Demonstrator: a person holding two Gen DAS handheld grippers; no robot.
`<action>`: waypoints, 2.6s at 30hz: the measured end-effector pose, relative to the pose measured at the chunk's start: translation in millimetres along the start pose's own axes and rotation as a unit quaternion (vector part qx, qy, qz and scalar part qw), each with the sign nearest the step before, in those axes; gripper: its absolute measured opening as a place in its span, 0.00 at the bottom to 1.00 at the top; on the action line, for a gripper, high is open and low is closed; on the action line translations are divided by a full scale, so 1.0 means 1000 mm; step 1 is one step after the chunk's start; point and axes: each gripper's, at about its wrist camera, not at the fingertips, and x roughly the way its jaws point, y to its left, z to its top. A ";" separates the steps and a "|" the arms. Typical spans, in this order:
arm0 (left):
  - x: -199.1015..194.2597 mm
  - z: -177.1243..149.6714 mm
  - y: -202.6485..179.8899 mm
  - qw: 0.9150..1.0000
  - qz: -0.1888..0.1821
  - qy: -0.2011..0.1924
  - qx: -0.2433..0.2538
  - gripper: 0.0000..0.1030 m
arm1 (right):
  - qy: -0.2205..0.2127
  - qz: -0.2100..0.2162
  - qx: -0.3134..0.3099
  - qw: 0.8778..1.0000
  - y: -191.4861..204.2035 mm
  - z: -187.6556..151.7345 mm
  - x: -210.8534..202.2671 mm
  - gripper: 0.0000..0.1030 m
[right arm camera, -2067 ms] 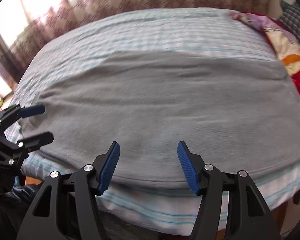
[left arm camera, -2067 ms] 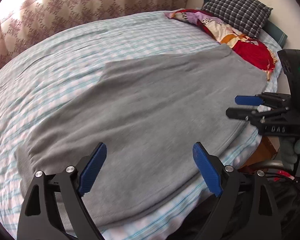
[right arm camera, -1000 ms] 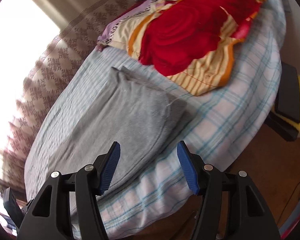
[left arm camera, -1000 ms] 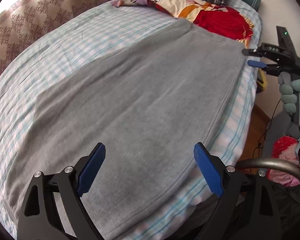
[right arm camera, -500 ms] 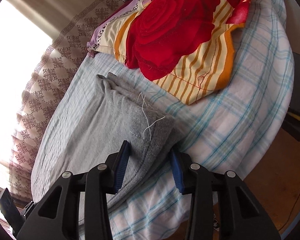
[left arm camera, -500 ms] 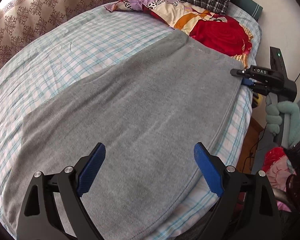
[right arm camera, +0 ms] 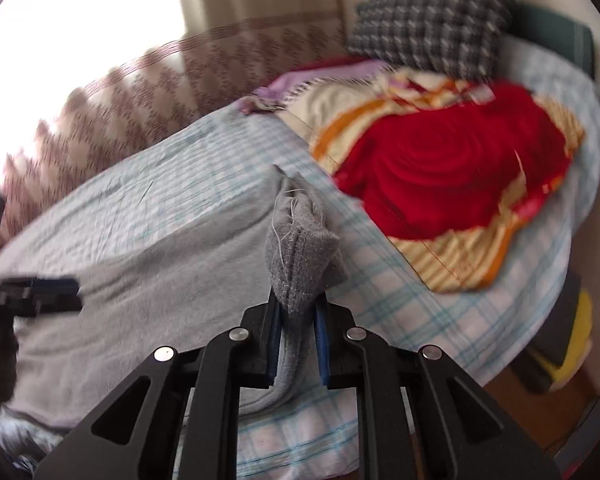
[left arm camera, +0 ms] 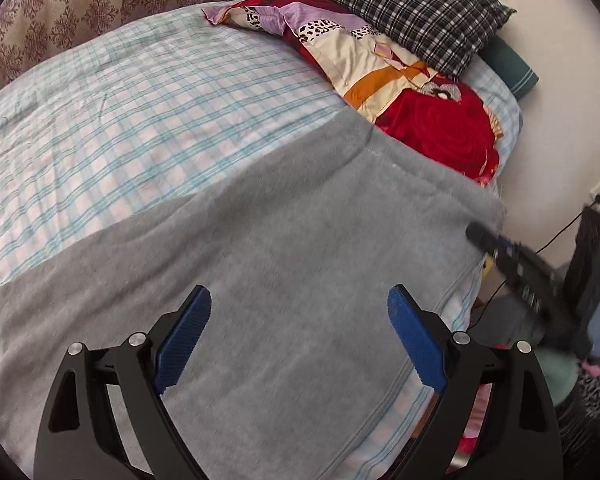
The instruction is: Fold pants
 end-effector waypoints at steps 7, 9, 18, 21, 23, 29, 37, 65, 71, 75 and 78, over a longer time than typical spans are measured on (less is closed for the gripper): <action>0.028 0.030 -0.014 0.996 -0.078 0.022 -0.038 0.92 | -0.012 -0.003 -0.093 0.996 0.046 -0.007 -0.011 0.13; 0.034 0.034 -0.017 0.992 -0.114 0.022 -0.051 0.95 | -0.017 -0.010 -0.120 0.993 0.057 -0.010 -0.012 0.13; 0.058 0.057 -0.025 0.983 -0.167 0.032 -0.074 0.97 | -0.023 -0.026 -0.230 0.973 0.105 -0.036 -0.011 0.13; 0.069 0.061 -0.028 0.983 -0.166 0.040 -0.068 0.97 | -0.025 -0.020 -0.255 0.967 0.114 -0.043 -0.012 0.13; 0.078 0.062 -0.027 0.984 -0.159 0.043 -0.064 0.97 | -0.023 -0.013 -0.260 0.965 0.118 -0.045 -0.013 0.13; 0.081 0.060 -0.021 0.978 -0.184 0.044 -0.084 0.48 | -0.020 -0.008 -0.259 0.966 0.121 -0.044 -0.013 0.13; 0.039 0.057 -0.016 0.986 -0.158 0.006 -0.051 0.17 | -0.026 0.029 -0.240 0.970 0.122 -0.032 -0.024 0.13; -0.044 -0.087 0.108 0.987 -0.056 -0.046 -0.142 0.16 | 0.082 0.180 -0.292 0.936 0.224 -0.081 -0.031 0.21; -0.029 -0.103 0.133 0.985 -0.052 -0.037 -0.161 0.16 | 0.101 0.195 -0.228 0.949 0.199 -0.070 -0.038 0.41; -0.026 -0.108 0.137 0.984 -0.060 -0.038 -0.166 0.16 | 0.117 0.189 -0.139 0.965 0.158 -0.057 -0.034 0.41; -0.025 -0.109 0.138 0.984 -0.050 -0.040 -0.167 0.24 | 0.132 0.169 -0.077 0.974 0.128 -0.051 -0.025 0.41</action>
